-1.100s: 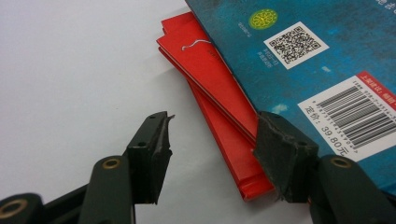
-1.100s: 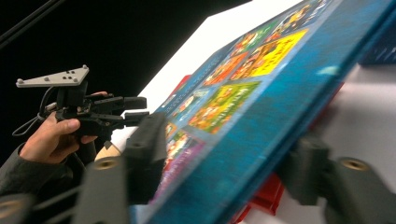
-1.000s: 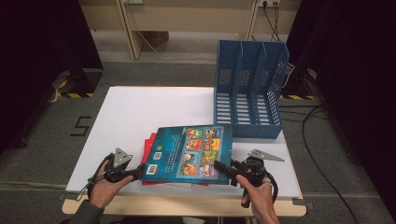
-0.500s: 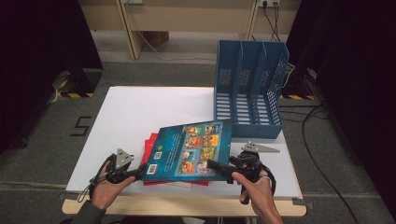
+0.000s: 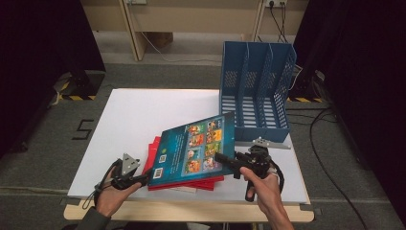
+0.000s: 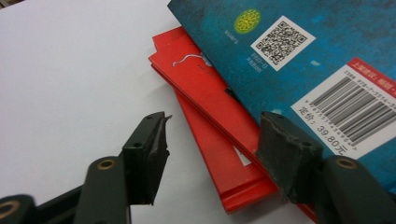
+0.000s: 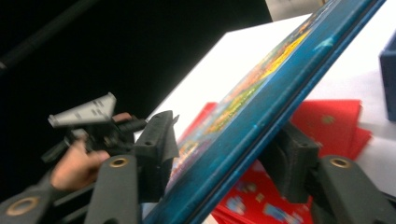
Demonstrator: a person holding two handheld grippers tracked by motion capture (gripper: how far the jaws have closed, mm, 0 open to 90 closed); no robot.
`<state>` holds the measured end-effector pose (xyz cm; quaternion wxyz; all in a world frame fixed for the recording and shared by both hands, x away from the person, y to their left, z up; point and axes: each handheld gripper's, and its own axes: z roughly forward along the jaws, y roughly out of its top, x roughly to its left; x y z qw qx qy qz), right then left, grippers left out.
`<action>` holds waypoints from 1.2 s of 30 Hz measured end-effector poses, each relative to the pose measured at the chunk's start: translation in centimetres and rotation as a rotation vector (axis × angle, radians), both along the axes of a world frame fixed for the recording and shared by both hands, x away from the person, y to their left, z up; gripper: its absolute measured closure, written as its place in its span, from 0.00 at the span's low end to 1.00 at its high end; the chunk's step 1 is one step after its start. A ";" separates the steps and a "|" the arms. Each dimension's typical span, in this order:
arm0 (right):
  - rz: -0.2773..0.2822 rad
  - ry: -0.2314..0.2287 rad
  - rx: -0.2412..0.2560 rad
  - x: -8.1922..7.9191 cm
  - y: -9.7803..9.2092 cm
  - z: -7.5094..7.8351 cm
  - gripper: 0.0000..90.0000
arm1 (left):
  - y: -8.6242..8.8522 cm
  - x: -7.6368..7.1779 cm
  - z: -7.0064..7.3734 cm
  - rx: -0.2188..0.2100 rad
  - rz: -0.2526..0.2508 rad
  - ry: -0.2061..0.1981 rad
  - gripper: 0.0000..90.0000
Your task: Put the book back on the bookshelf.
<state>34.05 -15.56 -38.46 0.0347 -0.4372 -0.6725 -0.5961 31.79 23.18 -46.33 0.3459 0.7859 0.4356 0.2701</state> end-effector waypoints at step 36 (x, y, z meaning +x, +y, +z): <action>-0.054 -0.154 -0.029 2.0 3.3 2.8 0.62 | -2.8 -0.5 -0.1 0.010 -0.062 -0.017 0.31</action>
